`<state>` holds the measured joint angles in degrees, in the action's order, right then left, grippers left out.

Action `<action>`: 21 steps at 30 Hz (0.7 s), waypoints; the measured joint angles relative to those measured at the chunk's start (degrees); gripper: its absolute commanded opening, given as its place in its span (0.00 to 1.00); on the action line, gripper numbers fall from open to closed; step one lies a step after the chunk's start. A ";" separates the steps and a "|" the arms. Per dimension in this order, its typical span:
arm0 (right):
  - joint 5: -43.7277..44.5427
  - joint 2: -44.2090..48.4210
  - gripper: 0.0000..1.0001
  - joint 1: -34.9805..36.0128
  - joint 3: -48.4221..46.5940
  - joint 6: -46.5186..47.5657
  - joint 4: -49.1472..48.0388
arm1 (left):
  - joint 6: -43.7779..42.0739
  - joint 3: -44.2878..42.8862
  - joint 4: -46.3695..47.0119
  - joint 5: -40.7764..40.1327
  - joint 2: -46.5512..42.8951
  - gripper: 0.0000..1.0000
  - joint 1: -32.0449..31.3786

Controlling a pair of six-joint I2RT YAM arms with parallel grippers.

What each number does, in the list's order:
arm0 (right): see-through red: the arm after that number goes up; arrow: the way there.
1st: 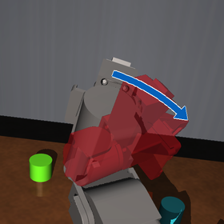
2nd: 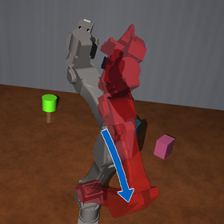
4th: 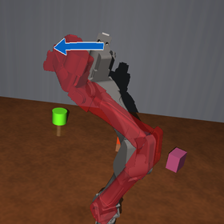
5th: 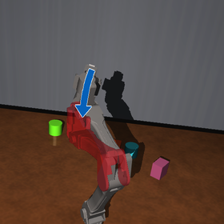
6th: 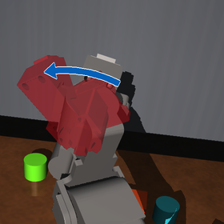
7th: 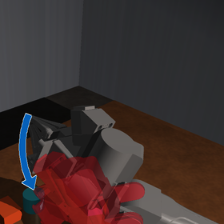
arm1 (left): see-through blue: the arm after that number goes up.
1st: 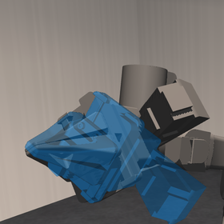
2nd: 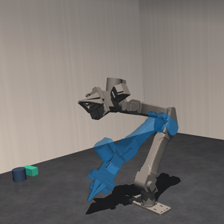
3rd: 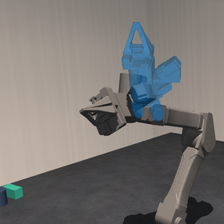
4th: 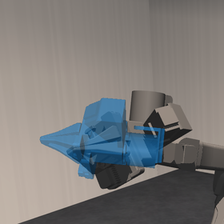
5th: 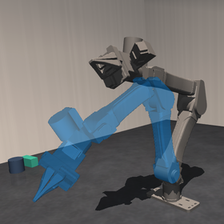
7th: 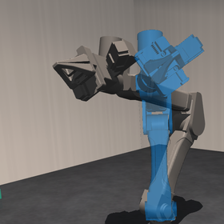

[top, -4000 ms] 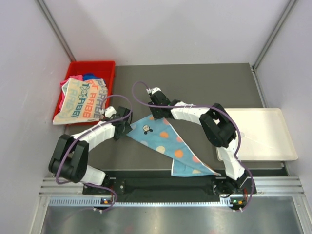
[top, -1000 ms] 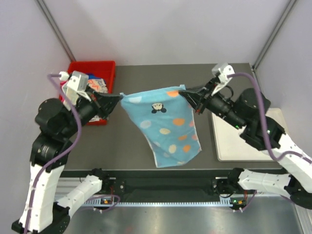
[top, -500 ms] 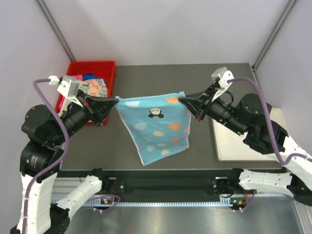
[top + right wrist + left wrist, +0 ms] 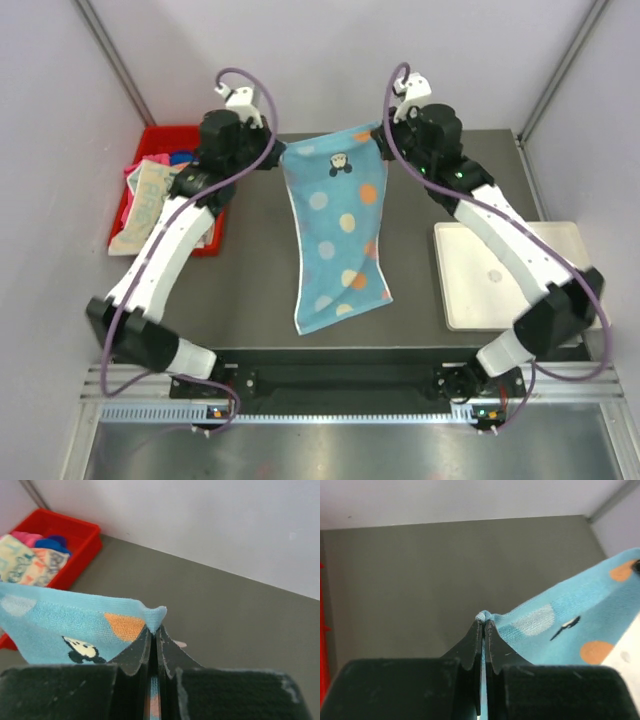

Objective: Fold and stack the towels
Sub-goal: Flatten out the crumpled towel

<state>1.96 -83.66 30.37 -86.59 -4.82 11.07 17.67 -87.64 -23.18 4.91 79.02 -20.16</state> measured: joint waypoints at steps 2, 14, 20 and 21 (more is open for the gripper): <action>-2.78 -7.39 0.00 -3.45 -3.37 -0.70 -2.67 | -0.07 -2.45 2.10 -1.57 7.76 0.00 1.05; -12.17 -34.51 0.00 -10.08 -14.56 -7.45 -11.58 | 0.79 -17.33 8.33 -1.75 36.17 0.00 6.93; -12.37 -32.44 0.00 -10.69 -8.09 -8.83 -17.73 | 1.84 -10.88 12.94 1.95 33.97 0.00 7.04; -12.41 -31.28 0.00 -10.73 -5.38 -9.03 -18.43 | 2.19 -8.68 13.53 2.84 33.16 0.00 6.91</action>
<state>-10.46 -114.93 19.64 -91.96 -13.85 -7.35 19.86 -96.31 -9.65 7.75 112.18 -13.26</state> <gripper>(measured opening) 0.017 0.022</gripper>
